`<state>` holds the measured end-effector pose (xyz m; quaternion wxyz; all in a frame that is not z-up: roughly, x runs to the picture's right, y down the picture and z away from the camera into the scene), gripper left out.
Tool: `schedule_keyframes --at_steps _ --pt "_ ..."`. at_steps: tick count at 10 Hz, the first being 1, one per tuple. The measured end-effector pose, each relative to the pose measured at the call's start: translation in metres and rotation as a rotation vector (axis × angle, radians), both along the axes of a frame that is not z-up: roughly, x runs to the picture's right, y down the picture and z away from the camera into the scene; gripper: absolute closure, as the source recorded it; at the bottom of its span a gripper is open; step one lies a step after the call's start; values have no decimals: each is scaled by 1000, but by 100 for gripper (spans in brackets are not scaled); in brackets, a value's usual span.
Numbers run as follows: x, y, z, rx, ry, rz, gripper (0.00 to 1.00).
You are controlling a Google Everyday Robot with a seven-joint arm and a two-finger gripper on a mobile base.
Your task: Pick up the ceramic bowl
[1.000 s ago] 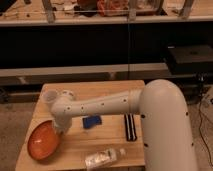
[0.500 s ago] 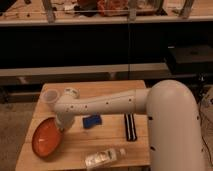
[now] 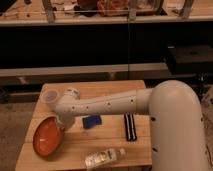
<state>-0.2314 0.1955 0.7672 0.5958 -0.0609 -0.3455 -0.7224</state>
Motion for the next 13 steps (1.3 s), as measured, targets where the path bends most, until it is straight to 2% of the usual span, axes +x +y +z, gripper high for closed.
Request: schedule_keyframes --at_steps 13 --pt "16 -23 -3 86 -36 -22 100"
